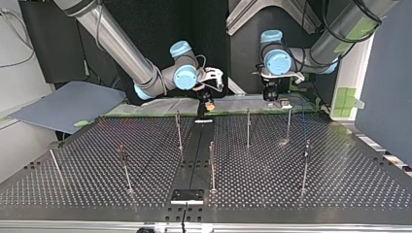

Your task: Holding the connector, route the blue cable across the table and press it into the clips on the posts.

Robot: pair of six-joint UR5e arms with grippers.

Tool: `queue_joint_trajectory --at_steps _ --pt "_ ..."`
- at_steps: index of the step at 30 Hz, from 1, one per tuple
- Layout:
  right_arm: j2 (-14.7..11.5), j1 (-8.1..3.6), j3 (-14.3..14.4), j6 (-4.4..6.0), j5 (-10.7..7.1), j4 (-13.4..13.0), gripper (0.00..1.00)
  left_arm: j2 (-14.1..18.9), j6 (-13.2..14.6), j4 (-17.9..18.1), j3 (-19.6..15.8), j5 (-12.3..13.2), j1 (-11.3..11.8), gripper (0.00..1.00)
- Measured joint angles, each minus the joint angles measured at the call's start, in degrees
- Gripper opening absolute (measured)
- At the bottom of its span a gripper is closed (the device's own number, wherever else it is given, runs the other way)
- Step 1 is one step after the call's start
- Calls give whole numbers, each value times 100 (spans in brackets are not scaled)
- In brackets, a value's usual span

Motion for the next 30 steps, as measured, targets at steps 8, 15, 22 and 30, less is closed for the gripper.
queue_joint_trajectory --at_steps 8,15,22,30 --pt "-65 -49 -64 -37 16 56 0 107 -45 23 -54 111 5 0" --pt "-383 -102 -141 172 98 91 0 450 -371 282 -137 -3 -63 0" --pt "-765 -91 -120 238 116 100 0 792 -695 520 -214 -91 -77 0" --pt "-933 -73 -32 243 125 88 0 734 -685 606 -24 97 -149 0"
